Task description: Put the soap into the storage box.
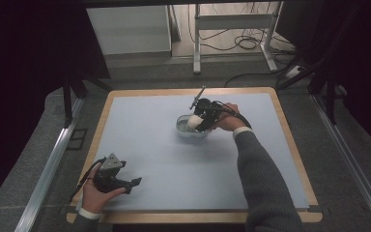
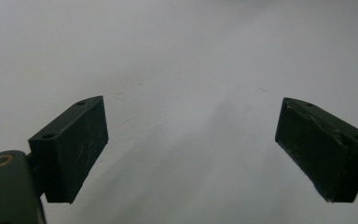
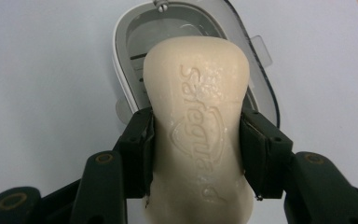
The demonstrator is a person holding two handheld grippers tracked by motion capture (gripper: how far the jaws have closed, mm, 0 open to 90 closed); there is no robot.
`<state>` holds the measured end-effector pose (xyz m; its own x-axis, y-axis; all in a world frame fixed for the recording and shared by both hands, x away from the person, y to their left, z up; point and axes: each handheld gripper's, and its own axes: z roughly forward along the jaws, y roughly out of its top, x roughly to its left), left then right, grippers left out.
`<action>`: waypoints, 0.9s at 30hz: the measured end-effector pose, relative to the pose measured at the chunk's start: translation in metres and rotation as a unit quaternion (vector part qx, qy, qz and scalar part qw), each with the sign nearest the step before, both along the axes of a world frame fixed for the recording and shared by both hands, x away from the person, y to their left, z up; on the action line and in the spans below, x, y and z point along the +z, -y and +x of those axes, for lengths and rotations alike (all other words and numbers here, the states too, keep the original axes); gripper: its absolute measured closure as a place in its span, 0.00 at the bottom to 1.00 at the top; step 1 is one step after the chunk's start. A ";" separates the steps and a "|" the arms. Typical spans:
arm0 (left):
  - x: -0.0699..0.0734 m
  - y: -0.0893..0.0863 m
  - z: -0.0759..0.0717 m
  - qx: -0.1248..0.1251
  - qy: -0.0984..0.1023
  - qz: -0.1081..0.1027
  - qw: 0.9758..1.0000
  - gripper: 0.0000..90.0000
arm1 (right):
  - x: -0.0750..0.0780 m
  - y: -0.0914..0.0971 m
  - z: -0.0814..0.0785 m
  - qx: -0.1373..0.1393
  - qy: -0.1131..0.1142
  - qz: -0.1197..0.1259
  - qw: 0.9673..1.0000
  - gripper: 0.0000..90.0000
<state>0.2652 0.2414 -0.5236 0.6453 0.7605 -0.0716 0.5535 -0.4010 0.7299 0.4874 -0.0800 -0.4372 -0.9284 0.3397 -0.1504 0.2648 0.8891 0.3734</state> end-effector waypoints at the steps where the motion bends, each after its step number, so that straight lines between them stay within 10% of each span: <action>1: 0.000 0.000 0.000 -0.001 -0.001 0.000 1.000 0.11 | -0.002 -0.001 0.001 0.008 -0.005 -0.002 1.000 0.55; 27: 0.000 -0.001 0.000 0.003 0.002 -0.003 1.000 0.11 | -0.012 -0.021 0.015 0.034 0.010 0.011 0.999 0.54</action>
